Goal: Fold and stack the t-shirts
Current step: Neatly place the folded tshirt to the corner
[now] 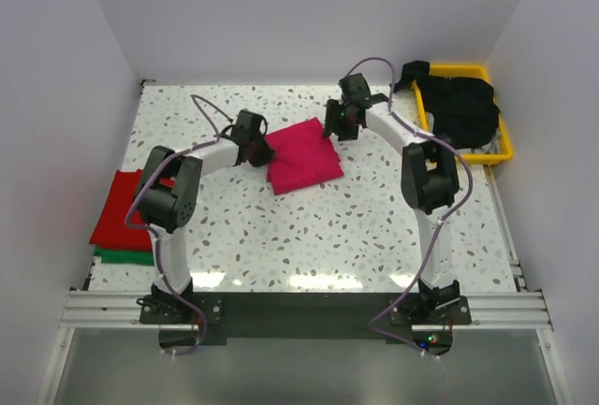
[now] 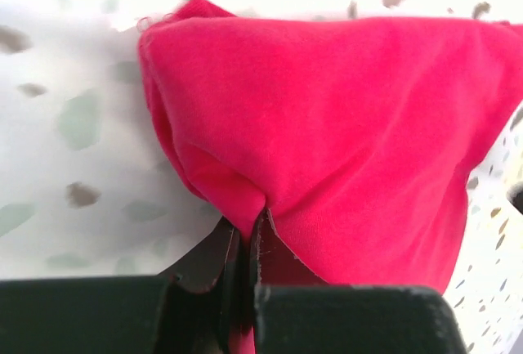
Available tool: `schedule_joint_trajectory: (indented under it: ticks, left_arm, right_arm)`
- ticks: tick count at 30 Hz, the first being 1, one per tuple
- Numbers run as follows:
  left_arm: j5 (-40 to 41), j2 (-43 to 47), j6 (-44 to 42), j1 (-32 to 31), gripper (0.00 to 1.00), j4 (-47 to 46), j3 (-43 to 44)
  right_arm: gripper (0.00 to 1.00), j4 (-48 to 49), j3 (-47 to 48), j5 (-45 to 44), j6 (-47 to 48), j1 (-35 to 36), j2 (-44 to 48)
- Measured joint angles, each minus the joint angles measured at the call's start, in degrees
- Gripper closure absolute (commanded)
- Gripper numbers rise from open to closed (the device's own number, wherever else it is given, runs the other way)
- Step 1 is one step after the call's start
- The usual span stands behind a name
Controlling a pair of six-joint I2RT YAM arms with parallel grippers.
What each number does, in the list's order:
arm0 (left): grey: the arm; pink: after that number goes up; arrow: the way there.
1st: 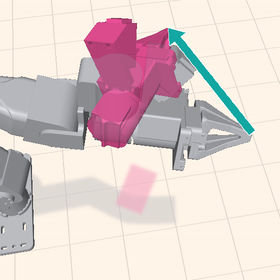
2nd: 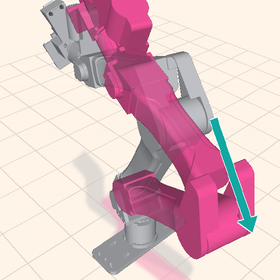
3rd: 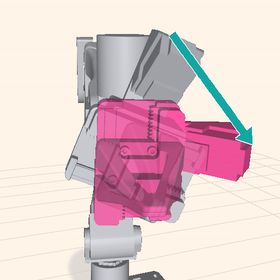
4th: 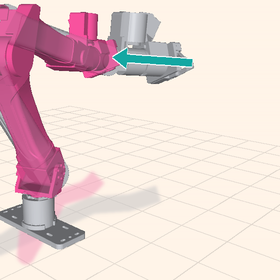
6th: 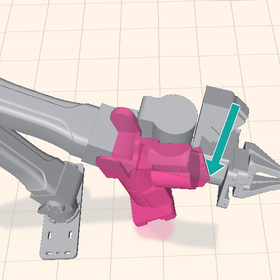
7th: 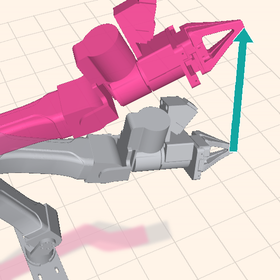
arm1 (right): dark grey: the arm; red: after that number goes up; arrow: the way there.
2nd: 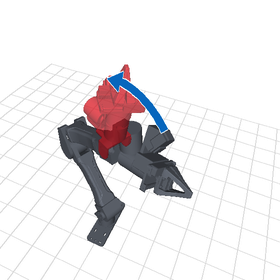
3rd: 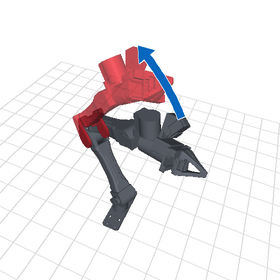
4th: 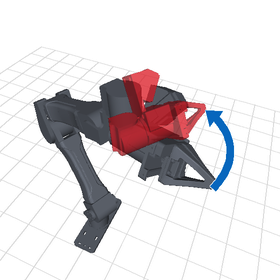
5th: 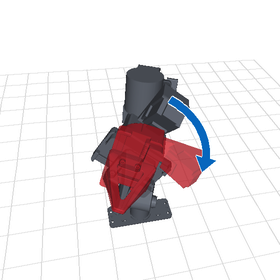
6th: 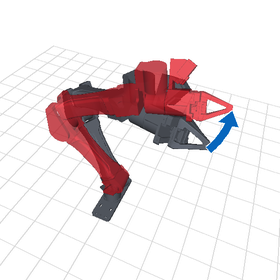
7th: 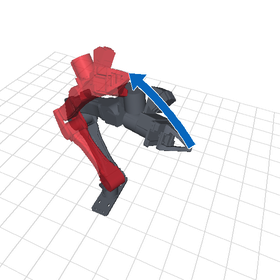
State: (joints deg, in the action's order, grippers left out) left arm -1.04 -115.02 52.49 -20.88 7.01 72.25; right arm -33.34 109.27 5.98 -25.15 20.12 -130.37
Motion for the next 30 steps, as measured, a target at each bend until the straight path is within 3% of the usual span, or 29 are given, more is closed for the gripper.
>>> schedule_joint_trajectory:
  ticks: [5,13,16,24,30]
  left_arm:
    - [3.2,2.2,5.1,3.1,1.0,8.2,1.1]
    - [7.6,4.3,10.0,15.2,1.0,19.0,4.9]
    - [8.9,5.7,11.1,19.5,1.0,22.6,6.3]
    - [15.3,5.7,13.0,26.3,1.0,35.8,19.9]
    - [17.2,7.0,12.9,30.6,1.0,38.9,20.4]
  right_arm:
    - [0.44,1.3,-7.6,-0.5,-1.8,0.0,10.6]
    - [0.44,7.1,-20.7,0.9,-4.4,0.2,25.9]
    - [0.44,8.2,-23.6,1.2,-4.9,0.8,26.9]
    - [0.43,8.7,-27.3,2.8,-5.5,3.7,26.9]
    - [0.43,9.1,-27.3,3.7,-5.7,4.0,26.9]
